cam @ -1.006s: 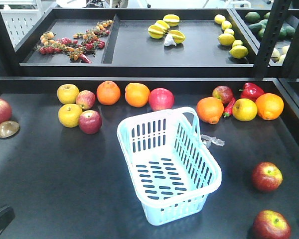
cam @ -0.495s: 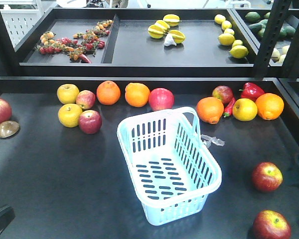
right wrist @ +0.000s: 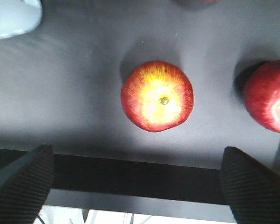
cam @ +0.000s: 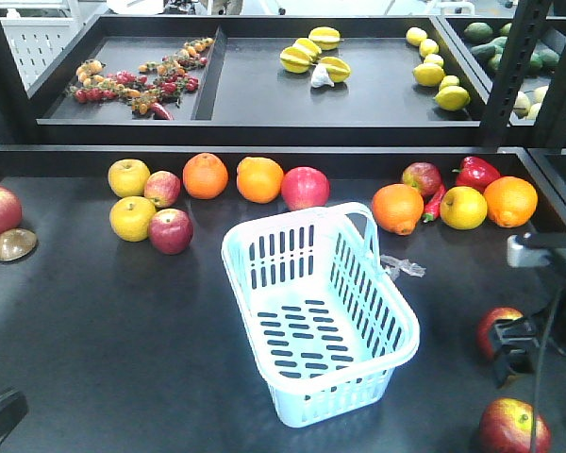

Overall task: Pick three apples into basket with both arms
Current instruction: 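Reach the right gripper down over the red apple nearest the robot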

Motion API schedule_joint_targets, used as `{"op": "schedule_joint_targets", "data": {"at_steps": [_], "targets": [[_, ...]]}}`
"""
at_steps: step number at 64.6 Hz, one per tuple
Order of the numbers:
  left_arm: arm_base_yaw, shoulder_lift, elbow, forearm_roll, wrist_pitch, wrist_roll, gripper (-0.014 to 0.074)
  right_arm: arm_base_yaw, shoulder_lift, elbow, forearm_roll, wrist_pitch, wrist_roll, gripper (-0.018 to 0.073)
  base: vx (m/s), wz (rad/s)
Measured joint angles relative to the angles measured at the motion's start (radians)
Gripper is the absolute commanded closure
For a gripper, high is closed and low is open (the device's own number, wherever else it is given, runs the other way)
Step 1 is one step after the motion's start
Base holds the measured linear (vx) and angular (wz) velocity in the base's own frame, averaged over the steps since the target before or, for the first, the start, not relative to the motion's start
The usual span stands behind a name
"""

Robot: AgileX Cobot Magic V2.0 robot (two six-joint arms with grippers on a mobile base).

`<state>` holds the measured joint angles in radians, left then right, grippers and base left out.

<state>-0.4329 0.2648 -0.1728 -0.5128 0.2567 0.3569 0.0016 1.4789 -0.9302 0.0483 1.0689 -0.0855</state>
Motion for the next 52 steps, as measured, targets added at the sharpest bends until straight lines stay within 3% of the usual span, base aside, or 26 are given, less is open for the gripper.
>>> {"op": "schedule_joint_targets", "data": {"at_steps": [23,52], "targets": [[0.0,0.0,0.0,0.0,0.0,0.0,0.0604,0.0,0.161,-0.003,-0.063,-0.05,0.061,-0.0106,0.0,0.0],[0.0,0.0,0.0,0.0,0.0,0.0,0.0604,0.0,0.336,-0.003,-0.059,-0.114,0.094,-0.0096,0.0,0.0]]}}
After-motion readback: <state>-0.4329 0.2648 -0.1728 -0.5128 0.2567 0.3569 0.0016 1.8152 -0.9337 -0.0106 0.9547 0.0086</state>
